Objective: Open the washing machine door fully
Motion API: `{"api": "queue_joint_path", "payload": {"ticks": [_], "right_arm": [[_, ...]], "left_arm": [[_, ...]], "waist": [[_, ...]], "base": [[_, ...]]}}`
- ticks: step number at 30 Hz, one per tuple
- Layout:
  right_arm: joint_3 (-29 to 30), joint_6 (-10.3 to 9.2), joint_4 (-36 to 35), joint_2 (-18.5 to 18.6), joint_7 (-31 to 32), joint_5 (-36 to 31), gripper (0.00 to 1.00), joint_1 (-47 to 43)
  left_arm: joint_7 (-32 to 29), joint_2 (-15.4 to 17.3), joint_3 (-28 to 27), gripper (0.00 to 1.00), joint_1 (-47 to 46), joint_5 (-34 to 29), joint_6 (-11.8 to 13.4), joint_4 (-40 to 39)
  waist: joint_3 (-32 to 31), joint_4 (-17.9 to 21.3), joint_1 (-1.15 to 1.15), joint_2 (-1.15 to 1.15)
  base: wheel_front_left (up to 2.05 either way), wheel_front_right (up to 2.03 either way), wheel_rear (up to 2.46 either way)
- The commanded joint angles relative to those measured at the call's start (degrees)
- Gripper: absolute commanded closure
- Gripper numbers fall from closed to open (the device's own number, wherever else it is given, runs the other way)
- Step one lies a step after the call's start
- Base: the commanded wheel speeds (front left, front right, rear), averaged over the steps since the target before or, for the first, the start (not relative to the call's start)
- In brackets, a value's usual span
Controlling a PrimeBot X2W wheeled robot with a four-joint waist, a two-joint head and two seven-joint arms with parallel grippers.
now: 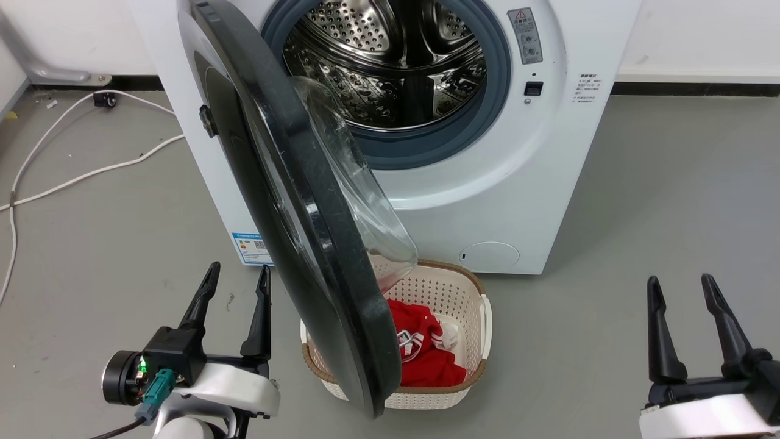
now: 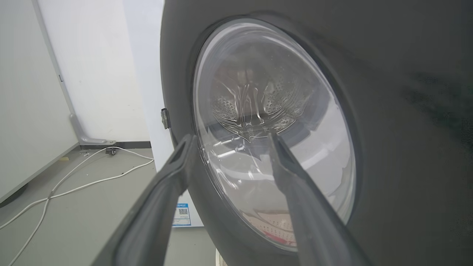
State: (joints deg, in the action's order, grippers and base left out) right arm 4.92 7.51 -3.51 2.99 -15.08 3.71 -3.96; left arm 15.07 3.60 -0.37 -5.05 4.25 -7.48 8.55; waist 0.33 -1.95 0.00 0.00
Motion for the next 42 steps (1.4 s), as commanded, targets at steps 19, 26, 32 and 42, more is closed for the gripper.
{"api": "queue_joint_path", "payload": {"ticks": [19,26,32,42], "right_arm": [[-1.0,-0.04,2.0,-0.2,-0.1,3.8,0.00,-1.1],[-1.3,-0.04,2.1,-0.2,-0.1,4.4,0.00,-1.0],[-1.1,-0.04,2.4,-0.2,-0.1,5.1,0.00,-1.1],[-1.1,-0.04,3.1,-0.2,-0.1,5.9,0.00,-0.5]], "left_arm": [[0.1,0.2,-0.7,1.00,-0.2,0.2,0.1,-1.1],[0.1,0.1,-1.4,1.00,-0.7,0.3,0.2,-4.1],[0.1,-0.1,-2.6,1.00,-2.7,-0.1,0.6,-14.5],[0.1,-0.3,1.4,1.00,-7.2,-1.5,0.3,-33.7]], "waist": [[-0.1,0.6,0.00,0.00],[-0.1,0.7,0.00,0.00],[0.0,0.4,0.00,0.00],[-0.1,0.3,0.00,0.00]], "base": [[0.00,0.00,0.00],[0.00,0.00,0.00],[0.00,0.00,0.00],[0.00,0.00,0.00]]}}
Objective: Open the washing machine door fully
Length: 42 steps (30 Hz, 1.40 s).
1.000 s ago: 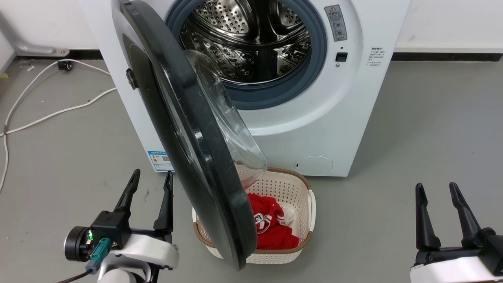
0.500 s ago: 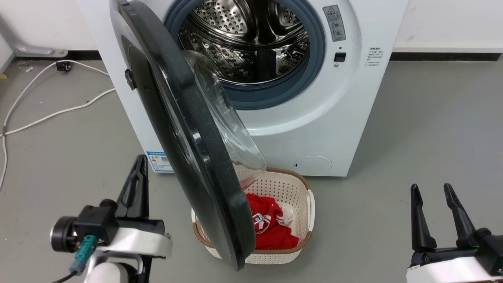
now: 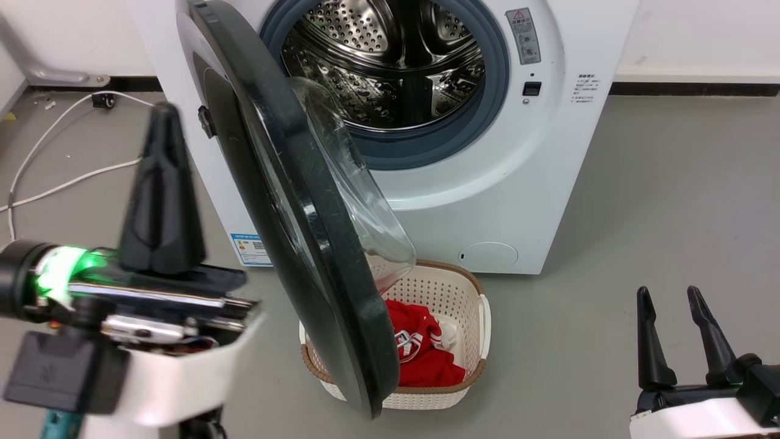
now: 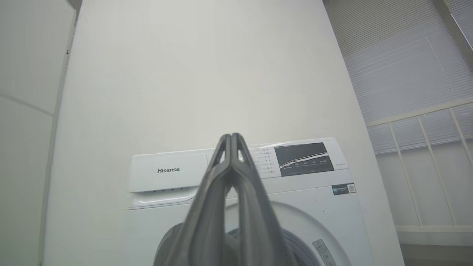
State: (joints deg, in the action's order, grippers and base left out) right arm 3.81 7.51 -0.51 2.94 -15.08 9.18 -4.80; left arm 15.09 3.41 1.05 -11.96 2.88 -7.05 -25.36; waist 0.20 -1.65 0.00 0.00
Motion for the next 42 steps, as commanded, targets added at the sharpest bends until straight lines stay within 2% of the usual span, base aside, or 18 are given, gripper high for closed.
{"api": "queue_joint_path", "payload": {"ticks": [1,6,11,16,23,28,37,42], "right_arm": [[-0.1,-0.04,0.1,-0.1,-0.1,0.5,0.00,0.5],[-0.4,-0.04,0.4,-0.1,-0.1,1.5,0.00,0.9],[-0.6,-0.04,0.9,-0.1,-0.1,2.1,0.00,0.9],[-1.0,-0.04,1.3,-0.1,-0.1,2.9,0.00,0.7],[-1.6,-0.04,1.7,-0.1,-0.1,3.8,0.00,0.5],[-2.4,-0.04,2.3,-0.1,-0.1,4.2,0.00,1.1],[-3.5,-0.04,3.6,-0.1,-0.1,4.8,0.00,1.1],[-4.1,-0.04,4.0,-0.1,-0.1,5.0,0.00,1.2]], "left_arm": [[0.1,0.0,1.3,1.00,-0.2,-0.2,-0.2,-0.7],[0.1,1.5,10.5,1.00,1.5,1.0,-0.4,-1.2],[-1.2,3.2,20.9,1.00,3.1,4.4,-0.4,2.1],[-4.6,3.9,25.8,1.00,7.2,8.8,-0.4,7.3],[-8.8,4.5,27.9,1.00,10.6,10.2,0.1,15.4],[-7.1,3.8,28.7,1.00,8.5,8.5,1.0,21.5],[-3.7,1.3,27.1,1.00,5.1,10.4,3.9,32.0],[-2.1,1.1,26.1,1.00,3.4,11.3,5.8,35.8]], "waist": [[0.1,0.2,0.00,0.00],[0.0,0.9,0.00,0.00],[-0.3,1.2,0.00,0.00],[-0.4,1.3,0.00,0.00],[0.0,0.7,0.00,0.00],[0.1,0.8,0.00,0.00],[0.0,1.6,0.00,0.00],[0.0,1.6,0.00,0.00]], "base": [[0.00,0.00,0.00],[0.00,0.00,0.00],[0.00,0.00,0.00],[0.00,0.00,0.00],[0.00,0.00,0.00],[0.00,0.00,0.00],[0.00,0.00,0.00],[0.00,0.00,0.00]]}}
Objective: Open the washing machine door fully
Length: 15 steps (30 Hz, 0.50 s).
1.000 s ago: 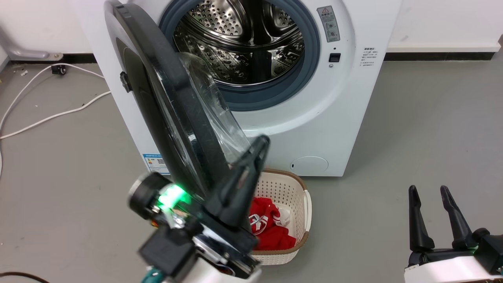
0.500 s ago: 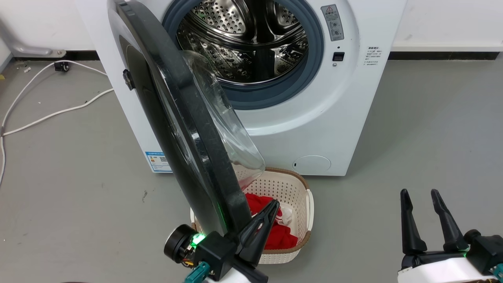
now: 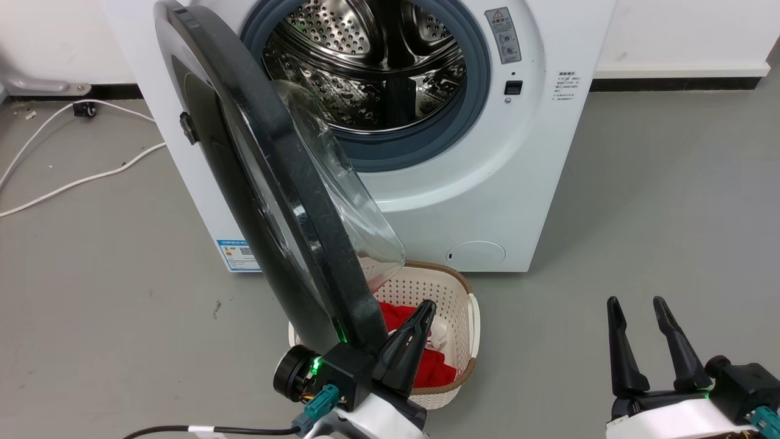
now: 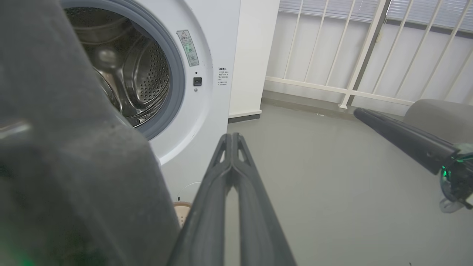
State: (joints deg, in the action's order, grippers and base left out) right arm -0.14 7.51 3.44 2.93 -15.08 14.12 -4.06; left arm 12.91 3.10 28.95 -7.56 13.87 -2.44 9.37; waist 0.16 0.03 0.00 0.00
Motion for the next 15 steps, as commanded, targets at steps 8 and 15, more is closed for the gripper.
{"api": "queue_joint_path", "payload": {"ticks": [8,15], "right_arm": [[-1.1,-0.04,1.0,-0.1,-0.1,1.0,0.00,0.1],[-1.3,-0.04,1.7,-0.1,-0.1,1.4,0.00,-0.6]], "left_arm": [[1.3,2.0,-2.5,1.00,-0.1,-0.9,3.3,2.6],[1.6,3.0,-2.7,1.00,3.9,-1.2,5.1,-0.8]], "waist": [[-0.2,-0.5,0.00,0.00],[-0.6,-2.0,0.00,0.00]], "base": [[0.00,0.00,0.00],[0.00,0.00,0.00]]}}
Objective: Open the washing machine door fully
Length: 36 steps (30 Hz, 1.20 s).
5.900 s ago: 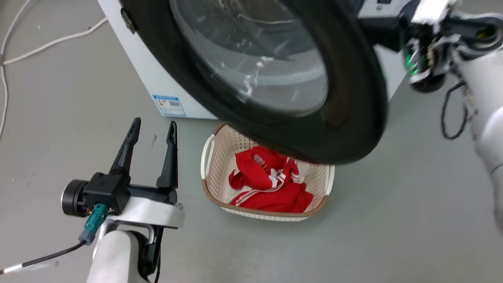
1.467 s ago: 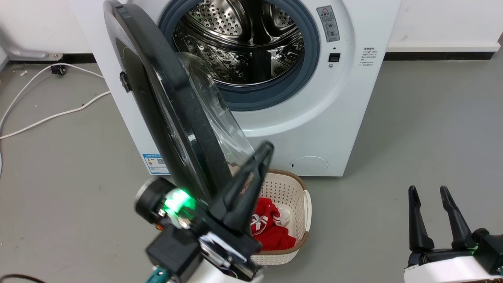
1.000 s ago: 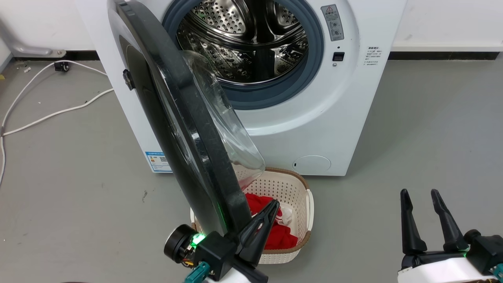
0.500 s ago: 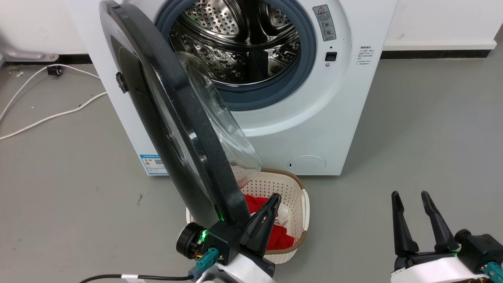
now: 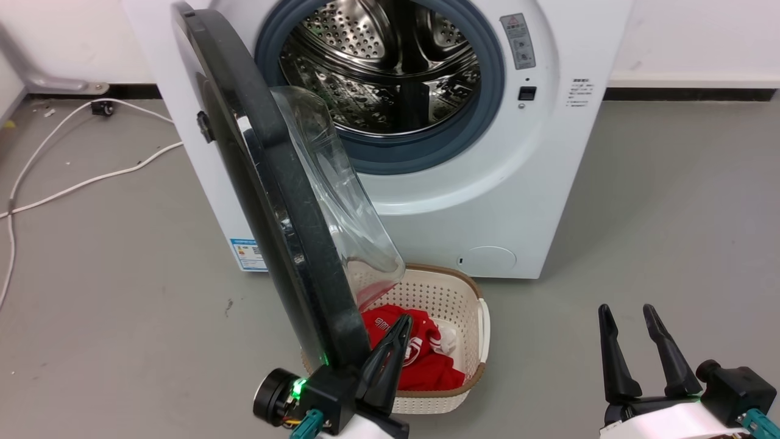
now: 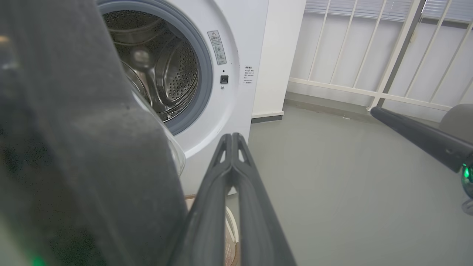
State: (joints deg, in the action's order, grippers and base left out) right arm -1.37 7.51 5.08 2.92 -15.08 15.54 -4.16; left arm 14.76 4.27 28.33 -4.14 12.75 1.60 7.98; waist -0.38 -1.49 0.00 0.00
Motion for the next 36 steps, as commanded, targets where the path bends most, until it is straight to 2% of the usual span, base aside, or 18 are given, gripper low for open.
{"api": "queue_joint_path", "payload": {"ticks": [1,10,20,29,36], "right_arm": [[0.0,-0.04,0.2,-0.1,-0.1,0.1,0.00,-0.6],[-0.5,-0.04,0.7,-0.1,-0.1,0.1,0.00,-0.6],[-0.1,-0.04,0.7,-0.1,-0.1,-0.4,0.00,-0.8],[-0.1,-0.04,1.0,-0.1,-0.1,-0.6,0.00,-0.3],[-0.3,-0.04,0.9,-0.1,-0.1,-0.7,0.00,0.6]], "left_arm": [[-0.2,2.0,-1.8,1.00,1.1,-0.1,1.1,0.0],[-1.4,2.9,-1.1,1.00,5.7,0.4,2.4,-4.2],[-2.8,4.2,-1.2,1.00,9.7,0.9,4.4,-8.2],[-2.3,6.3,-4.6,1.00,10.0,1.0,6.9,-10.9],[-1.7,8.6,-9.9,1.00,7.8,2.6,8.5,-10.8]], "waist": [[-0.1,-0.9,0.00,0.00],[0.0,-4.9,0.00,0.00],[0.7,-13.3,0.00,0.00],[1.3,-20.1,0.00,0.00],[2.1,-22.2,0.00,0.00]], "base": [[0.00,0.00,0.00],[0.00,0.00,0.00],[0.00,0.00,0.00],[0.00,0.00,0.00],[0.00,0.00,0.00]]}}
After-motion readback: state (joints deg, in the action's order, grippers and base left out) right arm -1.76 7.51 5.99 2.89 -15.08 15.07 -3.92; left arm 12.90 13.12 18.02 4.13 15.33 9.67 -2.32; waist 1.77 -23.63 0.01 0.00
